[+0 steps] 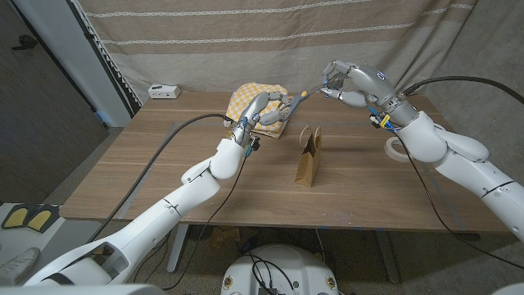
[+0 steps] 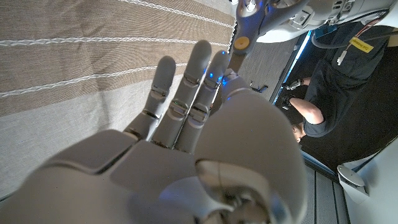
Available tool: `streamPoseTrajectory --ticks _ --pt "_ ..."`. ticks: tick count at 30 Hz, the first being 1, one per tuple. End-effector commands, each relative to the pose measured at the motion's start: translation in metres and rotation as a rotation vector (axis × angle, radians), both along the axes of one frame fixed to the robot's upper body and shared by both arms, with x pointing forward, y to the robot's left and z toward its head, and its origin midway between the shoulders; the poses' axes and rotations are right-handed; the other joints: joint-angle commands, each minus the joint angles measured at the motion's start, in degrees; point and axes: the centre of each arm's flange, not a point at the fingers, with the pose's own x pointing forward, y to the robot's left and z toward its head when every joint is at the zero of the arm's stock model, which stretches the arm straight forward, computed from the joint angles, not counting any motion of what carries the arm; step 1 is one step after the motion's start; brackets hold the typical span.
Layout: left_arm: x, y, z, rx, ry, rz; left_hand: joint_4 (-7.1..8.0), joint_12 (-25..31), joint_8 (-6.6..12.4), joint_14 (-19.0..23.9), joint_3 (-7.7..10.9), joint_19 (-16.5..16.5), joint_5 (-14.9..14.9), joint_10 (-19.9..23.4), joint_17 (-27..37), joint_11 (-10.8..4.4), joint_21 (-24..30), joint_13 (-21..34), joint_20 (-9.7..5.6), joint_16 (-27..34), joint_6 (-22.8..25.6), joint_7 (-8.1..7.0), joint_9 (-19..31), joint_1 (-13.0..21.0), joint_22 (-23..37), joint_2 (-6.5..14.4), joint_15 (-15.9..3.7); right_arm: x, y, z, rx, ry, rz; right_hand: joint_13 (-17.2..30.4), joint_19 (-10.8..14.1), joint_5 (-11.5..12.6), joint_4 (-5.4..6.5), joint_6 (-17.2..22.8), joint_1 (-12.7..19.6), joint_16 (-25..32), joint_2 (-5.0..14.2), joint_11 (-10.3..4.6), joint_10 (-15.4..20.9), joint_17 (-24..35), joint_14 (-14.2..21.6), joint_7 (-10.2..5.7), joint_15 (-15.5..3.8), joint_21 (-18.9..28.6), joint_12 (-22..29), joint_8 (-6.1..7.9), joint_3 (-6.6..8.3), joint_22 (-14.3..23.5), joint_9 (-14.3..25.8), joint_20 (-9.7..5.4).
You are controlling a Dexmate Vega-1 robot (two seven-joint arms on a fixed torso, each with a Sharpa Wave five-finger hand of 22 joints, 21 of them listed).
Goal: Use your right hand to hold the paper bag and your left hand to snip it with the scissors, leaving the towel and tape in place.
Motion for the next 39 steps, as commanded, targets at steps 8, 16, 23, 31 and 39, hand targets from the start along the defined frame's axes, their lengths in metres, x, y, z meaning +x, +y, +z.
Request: streamPoseTrajectory --ticks 8,16,23,31,39 --pt "0.008 0.005 0.003 -0.002 0.022 -0.009 8.75 0.9 1.30 0.9 8.48 0.9 -0.1 0.9 0.1 -0.43 0.5 -0.6 -8.10 -0.2 0.8 0.13 2.0 0.3 0.2 0.9 -10.48 0.008 -0.010 0.004 0.040 0.003 0.004 -1.6 0.8 6.3 1.81 -6.7 -6.4 -3.8 -3.22 0.76 -1.1 1.2 -1.2 2.28 -3.31 -2.9 -0.6 -10.93 -4.42 -5.0 -9.8 -8.60" --pt "0.010 0.006 0.003 -0.004 0.027 -0.003 8.60 1.3 1.86 0.9 8.51 1.0 -0.4 0.9 0.0 -0.43 0.5 -0.9 -8.12 -0.3 1.2 0.14 1.0 0.4 0.2 1.0 -10.46 0.012 -0.018 0.009 0.108 -0.009 -0.009 -1.9 1.0 9.5 5.97 -13.0 -14.6 -6.1 -4.10 1.40 -2.3 2.3 -1.2 1.74 -3.13 -5.2 -0.5 -22.02 -9.05 -5.3 -18.3 -8.80" --pt "0.006 0.011 0.003 -0.020 0.026 0.023 9.46 1.5 3.20 0.2 8.68 0.6 0.4 -1.3 -0.2 -0.62 0.5 -0.3 -7.57 -0.5 -2.8 0.03 4.0 -0.5 0.3 1.1 -10.26 0.017 -0.031 0.016 0.207 -0.003 -0.030 -1.8 0.4 10.4 8.89 -15.0 -20.6 -7.9 -4.20 2.62 -4.7 1.7 -2.6 2.70 -2.92 -7.2 -1.0 -27.12 -12.20 -5.4 -22.6 -8.93" --pt "0.005 0.021 0.000 -0.115 0.087 -0.031 10.14 1.9 4.14 -0.8 8.81 0.7 2.0 -3.1 -0.3 -0.73 0.8 1.0 -7.80 -0.5 -5.7 0.00 6.0 -0.9 0.6 1.8 -10.26 0.027 -0.038 0.014 0.262 0.022 -0.046 -1.6 1.2 10.5 9.41 -13.8 -22.9 -7.2 -3.85 3.33 -4.4 1.8 -1.8 3.10 -2.65 -7.6 -0.7 -28.56 -13.36 -5.3 -24.5 -9.02" --pt "0.009 0.030 -0.002 -0.216 0.190 -0.123 10.32 2.1 4.39 -1.2 8.65 0.6 2.6 -3.5 -0.4 -0.70 0.9 1.2 -7.80 -0.5 -5.8 0.02 5.5 -1.1 0.6 1.7 -10.25 0.034 -0.042 0.014 0.316 0.036 -0.051 -1.6 1.0 10.5 9.41 -13.4 -24.0 -7.0 -3.87 3.31 -4.0 1.8 -1.9 3.11 -2.47 -7.9 -0.6 -29.40 -13.96 -5.2 -25.4 -8.73"
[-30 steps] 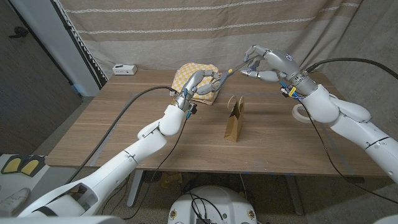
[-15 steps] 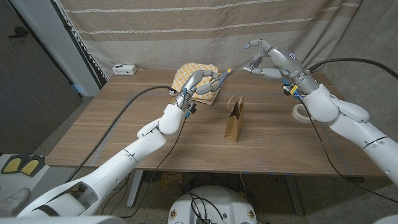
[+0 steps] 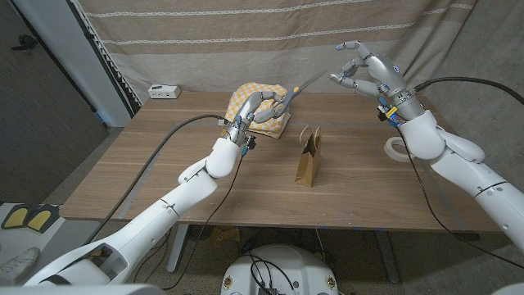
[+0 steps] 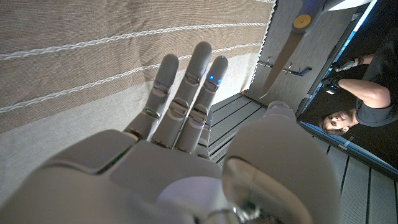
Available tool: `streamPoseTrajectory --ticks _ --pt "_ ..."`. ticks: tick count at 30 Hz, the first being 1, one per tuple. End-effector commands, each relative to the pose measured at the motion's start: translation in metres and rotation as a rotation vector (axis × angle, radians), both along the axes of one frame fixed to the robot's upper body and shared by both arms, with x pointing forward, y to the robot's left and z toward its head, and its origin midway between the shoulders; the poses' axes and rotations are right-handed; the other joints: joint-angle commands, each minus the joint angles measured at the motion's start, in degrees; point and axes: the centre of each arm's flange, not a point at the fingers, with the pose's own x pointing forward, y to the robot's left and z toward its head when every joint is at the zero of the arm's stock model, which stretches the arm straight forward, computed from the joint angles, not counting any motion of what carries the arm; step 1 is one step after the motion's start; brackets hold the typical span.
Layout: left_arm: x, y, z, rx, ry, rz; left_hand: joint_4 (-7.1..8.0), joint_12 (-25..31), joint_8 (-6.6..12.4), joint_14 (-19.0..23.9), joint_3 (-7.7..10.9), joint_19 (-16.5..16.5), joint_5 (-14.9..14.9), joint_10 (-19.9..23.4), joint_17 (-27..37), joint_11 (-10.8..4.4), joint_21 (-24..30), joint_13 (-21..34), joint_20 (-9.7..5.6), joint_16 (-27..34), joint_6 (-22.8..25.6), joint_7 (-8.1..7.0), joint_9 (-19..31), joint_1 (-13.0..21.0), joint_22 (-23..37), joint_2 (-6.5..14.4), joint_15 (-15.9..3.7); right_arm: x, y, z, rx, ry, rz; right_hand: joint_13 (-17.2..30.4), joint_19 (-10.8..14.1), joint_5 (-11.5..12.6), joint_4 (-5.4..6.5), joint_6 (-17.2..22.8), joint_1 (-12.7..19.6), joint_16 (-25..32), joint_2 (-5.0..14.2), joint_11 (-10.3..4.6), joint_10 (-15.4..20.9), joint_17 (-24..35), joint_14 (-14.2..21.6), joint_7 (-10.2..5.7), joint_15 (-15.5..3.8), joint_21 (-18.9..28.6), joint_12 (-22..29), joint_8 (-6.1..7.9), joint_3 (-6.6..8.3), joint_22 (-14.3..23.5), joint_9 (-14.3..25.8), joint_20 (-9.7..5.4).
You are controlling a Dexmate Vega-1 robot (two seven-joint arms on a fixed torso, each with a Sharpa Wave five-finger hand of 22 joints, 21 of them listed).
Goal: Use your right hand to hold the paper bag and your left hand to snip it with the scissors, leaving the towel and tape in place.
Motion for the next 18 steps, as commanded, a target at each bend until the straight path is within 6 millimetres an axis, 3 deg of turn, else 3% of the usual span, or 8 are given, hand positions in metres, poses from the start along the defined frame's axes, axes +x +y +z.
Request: streamPoseTrajectory --ticks 1,5,18 --pt "0.004 0.012 -0.003 -0.144 0.142 -0.131 9.53 0.3 0.47 -0.4 9.43 0.0 0.5 0.0 0.0 -0.08 0.5 0.2 -7.80 0.0 0.3 0.06 5.5 0.2 0.3 0.4 -10.40 0.011 -0.008 0.000 0.093 0.029 -0.007 0.0 0.2 0.4 0.04 0.6 -1.1 0.4 0.03 0.34 0.6 0.2 0.2 0.09 -3.27 -0.5 0.2 -0.54 -0.74 0.2 -0.5 -8.98" --pt "0.008 0.017 -0.003 -0.192 0.187 -0.183 9.47 0.3 0.44 -0.6 9.39 0.0 0.6 -0.1 0.0 -0.06 0.5 0.1 -7.80 0.0 0.4 0.05 5.1 0.2 0.3 0.3 -10.37 0.016 -0.008 -0.004 0.134 0.053 -0.011 -0.1 0.0 0.3 0.42 -0.2 -3.2 0.6 0.32 0.95 0.1 0.1 -0.1 0.76 -3.09 -0.8 0.1 -1.95 -1.59 0.3 -1.6 -8.44" --pt "0.011 0.018 -0.009 -0.158 0.159 -0.125 9.18 -0.7 0.35 -1.8 9.18 0.0 1.1 0.3 -0.6 -0.14 0.5 -2.1 -7.48 0.0 2.6 -0.03 2.0 0.1 0.2 -1.0 -10.17 0.026 -0.011 -0.007 0.170 0.117 -0.003 -0.4 0.1 0.1 0.63 -0.4 -5.3 0.6 0.79 1.17 -0.2 -0.3 -0.8 0.83 -3.10 -1.0 -0.2 -3.25 -2.38 0.3 -2.7 -8.29"
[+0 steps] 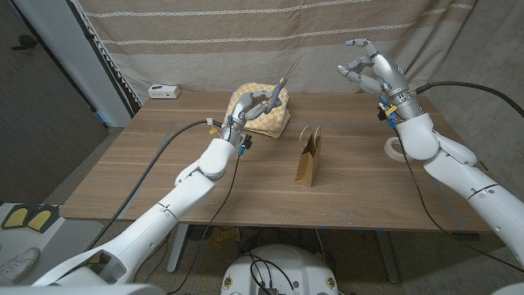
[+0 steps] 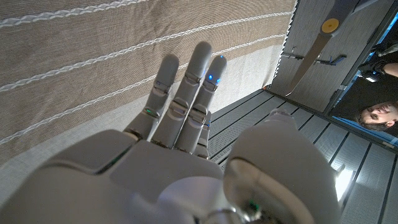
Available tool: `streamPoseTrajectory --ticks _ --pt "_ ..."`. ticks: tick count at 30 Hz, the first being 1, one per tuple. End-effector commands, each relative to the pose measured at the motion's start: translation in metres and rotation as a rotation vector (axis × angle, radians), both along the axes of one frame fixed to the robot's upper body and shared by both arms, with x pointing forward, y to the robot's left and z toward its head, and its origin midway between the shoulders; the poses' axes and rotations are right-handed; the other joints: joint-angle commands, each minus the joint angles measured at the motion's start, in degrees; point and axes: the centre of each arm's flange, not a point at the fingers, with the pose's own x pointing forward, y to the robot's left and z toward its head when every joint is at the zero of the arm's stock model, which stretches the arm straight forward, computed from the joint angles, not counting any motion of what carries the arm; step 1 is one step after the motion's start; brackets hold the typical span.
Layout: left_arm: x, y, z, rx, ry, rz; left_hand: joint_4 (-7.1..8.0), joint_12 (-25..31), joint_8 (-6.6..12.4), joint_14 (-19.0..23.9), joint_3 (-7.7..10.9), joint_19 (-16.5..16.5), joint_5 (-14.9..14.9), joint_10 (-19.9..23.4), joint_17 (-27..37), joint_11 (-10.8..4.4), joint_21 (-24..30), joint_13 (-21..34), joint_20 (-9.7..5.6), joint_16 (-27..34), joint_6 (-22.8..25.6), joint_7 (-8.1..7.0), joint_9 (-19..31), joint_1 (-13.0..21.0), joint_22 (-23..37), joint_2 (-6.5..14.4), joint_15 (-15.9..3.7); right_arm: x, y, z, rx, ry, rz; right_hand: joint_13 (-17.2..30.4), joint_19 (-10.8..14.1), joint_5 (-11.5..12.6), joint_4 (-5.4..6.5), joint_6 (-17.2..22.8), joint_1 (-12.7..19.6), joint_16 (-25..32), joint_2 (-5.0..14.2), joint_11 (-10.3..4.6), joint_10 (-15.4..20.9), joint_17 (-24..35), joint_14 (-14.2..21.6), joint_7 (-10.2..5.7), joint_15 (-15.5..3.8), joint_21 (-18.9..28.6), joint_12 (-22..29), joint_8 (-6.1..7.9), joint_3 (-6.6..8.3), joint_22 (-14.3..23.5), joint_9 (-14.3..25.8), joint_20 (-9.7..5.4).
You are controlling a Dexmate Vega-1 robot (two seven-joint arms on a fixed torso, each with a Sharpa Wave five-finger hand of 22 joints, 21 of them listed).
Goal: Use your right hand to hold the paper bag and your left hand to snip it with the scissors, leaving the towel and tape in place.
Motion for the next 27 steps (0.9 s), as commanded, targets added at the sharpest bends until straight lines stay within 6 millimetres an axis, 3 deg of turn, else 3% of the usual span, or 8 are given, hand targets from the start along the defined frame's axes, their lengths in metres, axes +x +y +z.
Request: streamPoseTrajectory --ticks 1,6,9,13,16,21,24,27 --pt "0.002 0.002 -0.005 -0.004 0.003 0.011 9.17 -0.3 0.40 -0.2 9.18 0.0 0.5 0.5 -0.1 -0.23 0.5 -0.6 -7.46 0.0 0.9 0.03 1.9 0.1 0.2 -1.0 -10.03 0.011 -0.003 -0.006 0.050 0.060 0.009 0.0 0.1 0.1 -0.04 -0.1 -0.9 0.2 -0.01 0.24 0.1 0.0 -0.5 -0.13 -3.44 -0.2 -0.2 -0.32 -0.38 0.1 -0.1 -8.32" --pt "0.000 0.001 -0.007 -0.002 -0.016 0.039 9.19 -0.7 0.21 -0.3 9.23 0.0 0.6 0.9 -0.2 -0.26 0.5 -1.3 -7.38 0.2 1.2 0.01 0.9 0.1 0.2 -1.2 -9.98 0.011 -0.007 -0.005 0.082 0.059 0.011 -1.5 -3.1 -0.1 0.10 3.6 -3.3 -1.3 0.70 0.34 0.3 -1.5 -2.3 -0.82 -3.77 -1.7 -0.8 -0.66 -1.30 -0.1 -1.3 -6.73" --pt "-0.002 0.000 -0.010 -0.027 -0.002 0.026 9.19 -0.7 0.17 -0.3 9.24 0.0 0.7 1.1 -0.2 -0.27 0.5 -1.4 -7.38 0.2 1.2 -0.01 0.6 0.1 0.2 -1.3 -9.98 0.011 -0.009 -0.005 0.093 0.077 0.022 -3.9 -3.7 -0.3 -0.02 12.0 -5.4 -5.0 1.39 0.18 -0.3 -4.6 -4.6 -0.34 -3.74 -3.1 -1.6 0.05 -2.45 -0.4 -2.0 -6.50" --pt "-0.004 -0.001 -0.012 -0.097 0.042 -0.049 9.32 -0.3 0.29 1.2 9.51 0.0 0.7 2.9 -0.2 -0.21 0.5 -1.9 -7.44 0.7 1.9 0.11 -0.4 0.2 0.1 -0.9 -10.16 0.011 -0.011 -0.005 0.099 0.105 0.044 -6.0 -3.2 -0.7 -0.37 19.1 -7.0 -5.5 2.16 0.51 0.2 -6.4 -2.3 -0.27 -3.68 -3.9 -2.0 0.50 -3.13 -0.4 -2.3 -6.20" --pt "-0.006 -0.002 -0.013 -0.140 0.069 -0.093 9.18 -0.2 0.36 1.7 9.60 0.1 0.7 3.6 -0.3 -0.15 0.5 -2.4 -7.55 0.7 2.1 0.08 -0.8 0.3 0.1 -1.0 -10.23 0.012 -0.012 -0.005 0.129 0.128 0.058 -7.8 -3.6 -1.1 -0.60 21.2 -8.0 -8.3 2.45 0.20 -3.4 -8.4 -5.4 -0.42 -3.58 -4.6 -4.0 -0.58 -3.74 -0.4 -2.3 -5.79" --pt "-0.007 -0.001 -0.015 -0.188 0.110 -0.161 8.20 -0.4 0.12 1.5 9.63 -0.1 1.1 4.3 -0.6 -0.22 0.4 -3.5 -7.43 0.3 4.0 0.22 -2.8 1.0 0.1 -2.9 -10.08 0.014 -0.015 -0.009 0.173 0.165 0.065 -8.6 -3.7 -1.5 -0.41 23.6 -9.6 -9.2 1.91 0.91 -2.6 -9.2 -6.0 0.27 -3.20 -5.0 -3.9 -0.63 -4.60 -0.3 -2.3 -4.96" --pt "-0.008 -0.001 -0.018 -0.199 0.121 -0.165 8.01 -0.6 -0.29 1.5 9.61 -0.1 1.3 4.1 -0.7 -0.25 0.4 -3.9 -7.38 0.3 4.6 0.23 -3.7 1.1 0.1 -3.7 -10.08 0.016 -0.016 -0.009 0.173 0.183 0.071 -9.0 -3.7 -1.7 -0.37 22.8 -10.2 -9.5 1.80 1.33 -2.9 -9.5 -6.4 0.43 -3.13 -5.1 -4.1 -1.39 -4.90 -0.3 -2.2 -4.75" --pt "-0.010 -0.002 -0.021 -0.208 0.131 -0.170 8.12 -2.8 -1.02 0.7 9.54 -0.2 1.7 2.1 -0.9 -0.38 0.4 -6.0 -7.21 0.2 5.3 0.16 -4.8 1.1 0.2 -4.4 -9.90 0.016 -0.016 -0.010 0.178 0.191 0.076 -9.7 -3.5 -1.9 -0.62 19.7 -10.9 -10.0 1.81 1.31 -3.2 -10.0 -6.9 0.56 -3.13 -5.3 -4.3 -3.45 -5.11 -0.3 -2.2 -4.72"
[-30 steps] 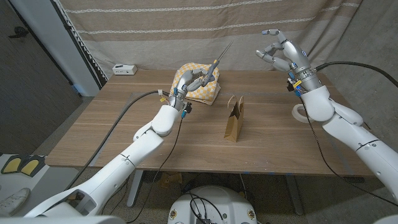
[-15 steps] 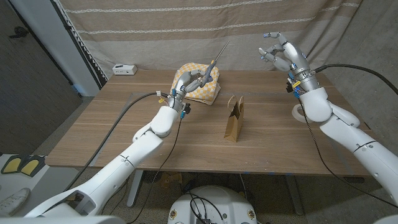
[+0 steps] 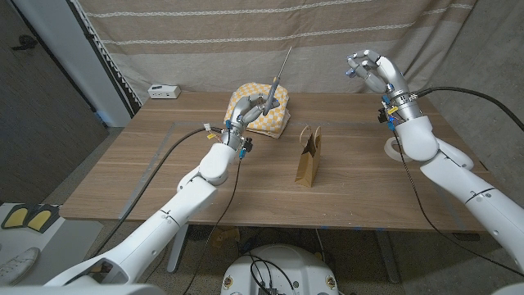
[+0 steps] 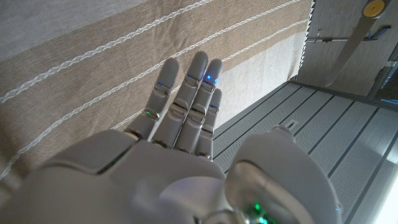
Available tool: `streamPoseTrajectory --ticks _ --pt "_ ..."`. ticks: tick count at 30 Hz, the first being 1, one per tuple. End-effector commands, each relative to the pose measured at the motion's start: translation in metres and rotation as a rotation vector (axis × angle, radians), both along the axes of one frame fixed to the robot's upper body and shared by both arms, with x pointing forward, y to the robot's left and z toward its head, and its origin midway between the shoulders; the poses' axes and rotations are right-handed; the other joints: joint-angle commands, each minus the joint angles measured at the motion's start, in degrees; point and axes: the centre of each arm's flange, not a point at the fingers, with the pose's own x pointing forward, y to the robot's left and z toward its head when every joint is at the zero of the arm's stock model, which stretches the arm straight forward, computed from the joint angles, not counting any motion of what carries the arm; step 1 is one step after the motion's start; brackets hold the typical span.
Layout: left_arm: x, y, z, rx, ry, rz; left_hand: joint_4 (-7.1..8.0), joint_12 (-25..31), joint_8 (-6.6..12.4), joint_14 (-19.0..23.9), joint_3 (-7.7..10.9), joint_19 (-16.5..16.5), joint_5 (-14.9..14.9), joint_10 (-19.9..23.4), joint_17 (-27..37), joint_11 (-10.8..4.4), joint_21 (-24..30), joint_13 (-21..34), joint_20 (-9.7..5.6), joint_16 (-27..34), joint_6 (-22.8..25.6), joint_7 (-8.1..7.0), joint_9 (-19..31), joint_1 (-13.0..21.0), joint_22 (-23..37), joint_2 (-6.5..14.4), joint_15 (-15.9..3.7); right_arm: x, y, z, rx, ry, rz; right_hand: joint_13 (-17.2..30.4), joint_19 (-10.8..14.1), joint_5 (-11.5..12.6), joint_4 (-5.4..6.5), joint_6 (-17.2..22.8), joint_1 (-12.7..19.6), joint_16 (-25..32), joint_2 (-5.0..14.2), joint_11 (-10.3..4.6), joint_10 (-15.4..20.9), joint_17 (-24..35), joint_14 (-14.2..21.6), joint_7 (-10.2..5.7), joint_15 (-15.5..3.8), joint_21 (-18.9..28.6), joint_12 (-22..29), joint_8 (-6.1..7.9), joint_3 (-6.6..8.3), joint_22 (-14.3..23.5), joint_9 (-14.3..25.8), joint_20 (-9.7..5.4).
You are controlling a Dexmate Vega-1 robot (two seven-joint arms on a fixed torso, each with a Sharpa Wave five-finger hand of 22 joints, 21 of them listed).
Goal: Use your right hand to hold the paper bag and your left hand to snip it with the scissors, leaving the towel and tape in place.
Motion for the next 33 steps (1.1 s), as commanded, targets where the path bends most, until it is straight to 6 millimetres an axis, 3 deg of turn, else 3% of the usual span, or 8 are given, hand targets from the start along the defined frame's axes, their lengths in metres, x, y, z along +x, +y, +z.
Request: streamPoseTrajectory --ticks 1,3,6,11,22,27,33 --pt "-0.005 -0.002 -0.009 -0.072 0.057 -0.076 7.83 -3.5 -1.06 -1.4 7.87 -0.1 0.8 -1.7 -0.1 -1.61 0.4 -3.0 -7.16 -0.2 1.8 0.02 -1.3 -0.1 0.2 -1.2 -9.67 0.003 -0.004 -0.003 0.047 0.061 0.029 -0.8 0.0 -0.6 -0.34 -4.5 -1.0 -0.5 -0.10 0.16 -0.6 -0.5 -0.8 0.04 -5.22 -0.3 -0.7 -2.69 -0.52 0.2 0.2 -4.57" --pt "-0.006 -0.003 -0.010 -0.072 0.061 -0.078 7.90 -5.1 -1.40 -2.5 7.62 -0.3 0.9 -3.1 -0.2 -1.59 0.4 -4.0 -6.98 -0.2 2.3 -0.03 -1.5 -0.2 0.2 -1.5 -9.64 0.004 -0.005 -0.004 0.050 0.069 0.030 -1.2 0.0 -0.7 -0.57 -6.2 -1.2 -0.7 -0.06 0.34 -1.0 -0.7 -1.0 -0.10 -5.17 -0.4 -1.0 -3.85 -0.56 0.2 0.3 -4.69" --pt "-0.008 -0.005 -0.012 -0.068 0.069 -0.081 7.86 -7.9 -2.45 -4.6 6.98 -0.6 1.1 -7.8 -0.2 -1.58 0.3 -4.6 -6.53 -0.1 3.0 -0.11 -1.7 -0.2 0.3 -1.8 -9.56 0.005 -0.006 -0.006 0.054 0.086 0.036 -1.3 0.1 -0.7 -0.64 -6.9 -1.4 -0.8 -0.10 0.30 -1.0 -0.9 -1.2 -0.01 -5.15 -0.5 -1.0 -4.30 -0.61 0.2 0.3 -4.70" --pt "-0.008 -0.008 -0.015 -0.070 0.086 -0.111 7.74 -8.3 -2.89 -5.2 6.84 -1.2 1.1 -10.2 0.0 -1.64 0.2 -3.8 -5.68 0.0 4.1 0.07 -1.7 0.2 0.3 -1.6 -9.61 0.006 -0.007 -0.008 0.058 0.110 0.039 -1.6 -0.2 -0.8 -0.77 -7.2 -1.6 -1.1 -0.12 0.24 -1.4 -1.1 -1.6 0.00 -5.12 -0.7 -1.2 -4.79 -0.67 0.2 0.3 -4.61" --pt "-0.001 -0.019 -0.016 -0.076 0.150 -0.196 7.33 -4.1 -4.30 -3.2 6.39 -1.5 1.0 -10.3 2.0 -1.66 0.3 1.3 -4.83 1.1 4.9 0.36 -1.7 1.9 0.3 -0.7 -9.88 0.006 -0.011 -0.011 0.088 0.132 0.045 -2.0 -0.2 -0.9 -0.88 -7.6 -2.0 -1.5 -0.04 0.39 -1.8 -1.4 -2.2 0.00 -5.12 -0.8 -1.5 -5.46 -0.74 0.2 0.4 -4.47" --pt "0.003 -0.026 -0.018 -0.094 0.182 -0.282 6.97 -3.1 -4.95 -3.7 6.31 -1.5 0.8 -10.6 2.4 -1.68 0.4 2.7 -4.74 0.8 4.8 1.25 -1.8 2.8 0.4 -0.5 -9.84 0.006 -0.012 -0.011 0.096 0.136 0.040 -2.2 -0.2 -0.9 -0.94 -7.8 -2.1 -1.6 -0.06 0.33 -1.9 -1.5 -2.3 -0.08 -5.12 -0.9 -1.5 -5.77 -0.79 0.2 0.4 -4.38" --pt "0.006 -0.032 -0.020 -0.114 0.197 -0.344 7.21 -2.6 -5.74 -5.0 5.73 -1.7 0.6 -11.9 2.6 -1.66 0.4 3.9 -4.50 0.2 4.7 0.27 -1.8 2.3 0.4 -1.3 -9.46 0.006 -0.012 -0.011 0.099 0.138 0.037 -2.4 -0.3 -1.0 -1.01 -7.8 -2.3 -1.7 -0.04 0.52 -2.1 -1.7 -2.5 0.02 -5.13 -1.0 -1.6 -6.04 -0.82 0.2 0.4 -4.26"
